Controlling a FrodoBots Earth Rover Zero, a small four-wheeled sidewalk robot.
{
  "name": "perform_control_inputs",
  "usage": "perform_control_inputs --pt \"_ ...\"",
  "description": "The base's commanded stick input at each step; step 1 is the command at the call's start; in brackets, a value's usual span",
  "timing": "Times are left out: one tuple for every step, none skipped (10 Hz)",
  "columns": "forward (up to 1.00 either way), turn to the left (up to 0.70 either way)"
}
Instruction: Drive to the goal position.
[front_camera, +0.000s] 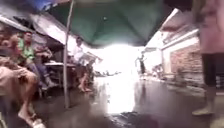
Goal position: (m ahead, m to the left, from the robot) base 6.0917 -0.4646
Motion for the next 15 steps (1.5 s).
perform_control_inputs --pt "0.00 0.00" --pt "0.00 0.00" --pt "0.00 0.00" --pt "0.00 0.00" --pt "0.00 0.00" --pt "0.00 0.00" --pt "0.12 0.00" --pt "0.99 0.00" --pt "0.99 0.00" --pt "0.99 0.00" --pt "0.99 -0.11" --pt "0.99 -0.39" --pt "0.99 -0.39" --pt "0.99 -0.39" --pt "0.95 -0.37"
